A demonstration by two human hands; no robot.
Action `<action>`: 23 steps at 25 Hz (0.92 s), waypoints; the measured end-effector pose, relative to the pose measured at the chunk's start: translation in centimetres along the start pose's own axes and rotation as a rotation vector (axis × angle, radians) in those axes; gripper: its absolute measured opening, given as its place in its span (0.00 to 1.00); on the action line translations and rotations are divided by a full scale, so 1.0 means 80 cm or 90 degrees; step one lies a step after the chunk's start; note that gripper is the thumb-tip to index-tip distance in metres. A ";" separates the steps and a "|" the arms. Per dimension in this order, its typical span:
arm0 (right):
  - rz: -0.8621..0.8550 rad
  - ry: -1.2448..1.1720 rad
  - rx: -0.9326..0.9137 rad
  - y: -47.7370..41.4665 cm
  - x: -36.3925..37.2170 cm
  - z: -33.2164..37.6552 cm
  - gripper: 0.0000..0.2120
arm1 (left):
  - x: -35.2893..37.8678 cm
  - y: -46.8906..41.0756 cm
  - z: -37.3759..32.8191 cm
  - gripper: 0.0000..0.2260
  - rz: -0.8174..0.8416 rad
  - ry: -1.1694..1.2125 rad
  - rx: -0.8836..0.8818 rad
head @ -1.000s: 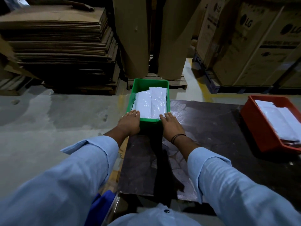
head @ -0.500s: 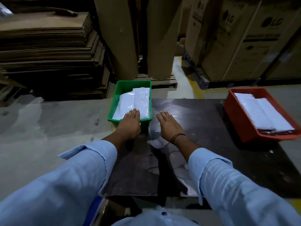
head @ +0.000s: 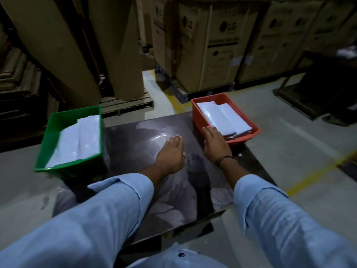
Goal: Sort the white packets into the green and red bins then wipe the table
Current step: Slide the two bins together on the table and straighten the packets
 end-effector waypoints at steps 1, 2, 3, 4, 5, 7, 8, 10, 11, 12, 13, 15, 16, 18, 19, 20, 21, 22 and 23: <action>-0.007 0.006 0.019 0.002 -0.010 -0.028 0.28 | 0.006 -0.012 -0.028 0.30 0.001 -0.003 0.018; -0.004 0.015 0.032 0.004 -0.018 -0.053 0.28 | 0.010 -0.023 -0.055 0.30 0.001 -0.010 0.036; 0.005 0.027 0.042 0.006 -0.023 -0.078 0.28 | 0.013 -0.034 -0.081 0.30 0.003 -0.011 0.049; 0.015 0.040 0.047 0.008 -0.027 -0.098 0.28 | 0.016 -0.044 -0.102 0.30 0.004 -0.005 0.057; 0.022 0.054 0.050 0.009 -0.030 -0.120 0.28 | 0.020 -0.054 -0.123 0.31 0.003 0.000 0.066; 0.033 0.078 0.062 0.010 -0.035 -0.152 0.29 | 0.026 -0.070 -0.154 0.31 0.001 -0.011 0.084; 0.039 0.086 0.069 0.010 -0.037 -0.165 0.30 | 0.029 -0.077 -0.166 0.31 0.007 -0.020 0.093; 0.059 0.112 0.069 0.008 -0.035 -0.185 0.30 | 0.036 -0.092 -0.182 0.31 0.026 -0.032 0.101; 0.064 0.130 0.059 0.006 -0.034 -0.192 0.28 | 0.039 -0.098 -0.187 0.31 0.032 -0.037 0.101; 0.067 0.146 0.043 0.003 -0.032 -0.196 0.26 | 0.040 -0.104 -0.189 0.31 0.036 -0.043 0.099; 0.069 0.159 0.026 0.000 -0.031 -0.198 0.24 | 0.041 -0.109 -0.192 0.32 0.039 -0.048 0.099; 0.089 0.187 -0.012 -0.005 -0.022 -0.199 0.21 | 0.042 -0.115 -0.193 0.32 0.054 -0.064 0.102; 0.103 0.199 -0.027 -0.007 -0.017 -0.198 0.21 | 0.043 -0.117 -0.191 0.32 0.061 -0.075 0.105; 0.117 0.188 -0.036 -0.011 -0.009 -0.195 0.20 | 0.044 -0.118 -0.184 0.31 0.068 -0.091 0.110; 0.122 0.177 -0.040 -0.013 -0.006 -0.191 0.19 | 0.044 -0.117 -0.179 0.31 0.066 -0.093 0.109; 0.133 0.173 -0.050 -0.015 -0.001 -0.185 0.20 | 0.043 -0.115 -0.170 0.30 0.061 -0.093 0.104; 0.145 0.172 -0.058 -0.016 0.004 -0.178 0.20 | 0.041 -0.111 -0.160 0.30 0.055 -0.093 0.098; 0.160 0.173 -0.066 -0.018 0.010 -0.168 0.20 | 0.039 -0.107 -0.149 0.31 0.049 -0.096 0.090; 0.173 0.167 -0.070 -0.020 0.015 -0.157 0.21 | 0.036 -0.101 -0.136 0.31 0.043 -0.101 0.082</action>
Point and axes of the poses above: each hand's wrist, its own y-axis away from the middle knuckle, its own x-axis out of the palm, z = x × y, the point moved 7 cm from there along -y, towards the middle knuckle, and after that the axes turned 2 degrees about -z, right-handed, at the moved point
